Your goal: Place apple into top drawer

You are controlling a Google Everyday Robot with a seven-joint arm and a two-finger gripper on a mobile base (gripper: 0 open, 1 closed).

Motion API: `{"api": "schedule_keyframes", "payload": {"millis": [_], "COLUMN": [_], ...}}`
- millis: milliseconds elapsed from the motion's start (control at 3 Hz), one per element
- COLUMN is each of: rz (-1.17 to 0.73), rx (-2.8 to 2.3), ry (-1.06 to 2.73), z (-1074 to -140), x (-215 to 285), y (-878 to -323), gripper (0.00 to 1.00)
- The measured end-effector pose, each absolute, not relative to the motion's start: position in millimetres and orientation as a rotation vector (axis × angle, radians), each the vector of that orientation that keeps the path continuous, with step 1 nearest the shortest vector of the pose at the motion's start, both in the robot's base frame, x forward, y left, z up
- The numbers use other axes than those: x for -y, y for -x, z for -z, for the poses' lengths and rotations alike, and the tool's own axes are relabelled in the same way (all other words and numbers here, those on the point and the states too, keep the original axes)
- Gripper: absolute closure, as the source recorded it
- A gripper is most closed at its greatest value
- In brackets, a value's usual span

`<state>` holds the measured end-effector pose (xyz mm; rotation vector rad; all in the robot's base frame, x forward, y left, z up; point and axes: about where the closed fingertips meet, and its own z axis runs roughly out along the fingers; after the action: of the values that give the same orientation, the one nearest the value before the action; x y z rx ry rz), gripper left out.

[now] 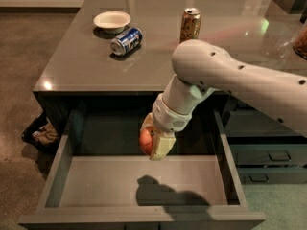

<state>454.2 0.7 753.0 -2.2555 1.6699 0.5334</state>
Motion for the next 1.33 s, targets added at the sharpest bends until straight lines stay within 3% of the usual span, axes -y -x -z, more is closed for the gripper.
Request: {"api": "schedule_keyframes", "payload": {"millis": [667, 1333], "rz": [-0.321, -0.265], "rx": [-1.786, -1.935], "ry": [2.286, 2.243], "z": [-712.7, -683.3], "x": [0.1, 26.3], "y": [-466.1, -433.9], "gripper": [1.00, 1.00]}}
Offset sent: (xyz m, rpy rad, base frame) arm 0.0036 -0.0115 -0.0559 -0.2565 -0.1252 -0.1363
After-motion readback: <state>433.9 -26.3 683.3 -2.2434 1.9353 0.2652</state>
